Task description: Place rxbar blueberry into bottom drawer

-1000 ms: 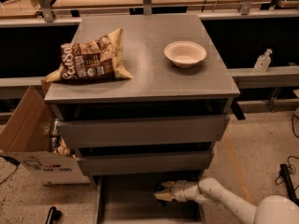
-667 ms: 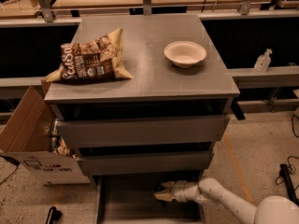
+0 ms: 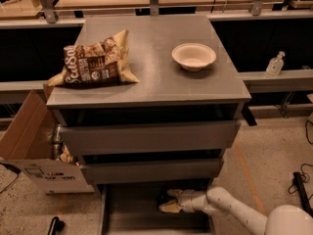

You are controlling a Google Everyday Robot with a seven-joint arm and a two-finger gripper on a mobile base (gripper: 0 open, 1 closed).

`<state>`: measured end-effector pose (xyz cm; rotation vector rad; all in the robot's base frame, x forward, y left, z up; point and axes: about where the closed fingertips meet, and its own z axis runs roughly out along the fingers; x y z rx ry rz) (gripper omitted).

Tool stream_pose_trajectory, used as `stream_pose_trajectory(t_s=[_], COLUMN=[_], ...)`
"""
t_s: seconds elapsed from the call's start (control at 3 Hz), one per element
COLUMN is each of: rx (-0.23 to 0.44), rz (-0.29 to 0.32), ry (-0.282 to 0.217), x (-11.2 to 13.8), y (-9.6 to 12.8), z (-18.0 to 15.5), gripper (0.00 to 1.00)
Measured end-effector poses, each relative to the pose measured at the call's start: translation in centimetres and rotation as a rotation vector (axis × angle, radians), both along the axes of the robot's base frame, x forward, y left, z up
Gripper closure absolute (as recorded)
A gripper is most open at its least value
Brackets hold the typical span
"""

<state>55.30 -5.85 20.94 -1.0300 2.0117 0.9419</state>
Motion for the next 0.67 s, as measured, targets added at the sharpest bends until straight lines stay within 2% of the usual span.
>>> stream_pose_trajectory(t_s=[0.33, 0.67], rx=[0.002, 0.002], rz=[0.002, 0.002], ry=[0.001, 0.001], x=[-0.07, -0.07], y=[0.18, 0.18], z=[-0.05, -0.05], gripper=[0.00, 0.00])
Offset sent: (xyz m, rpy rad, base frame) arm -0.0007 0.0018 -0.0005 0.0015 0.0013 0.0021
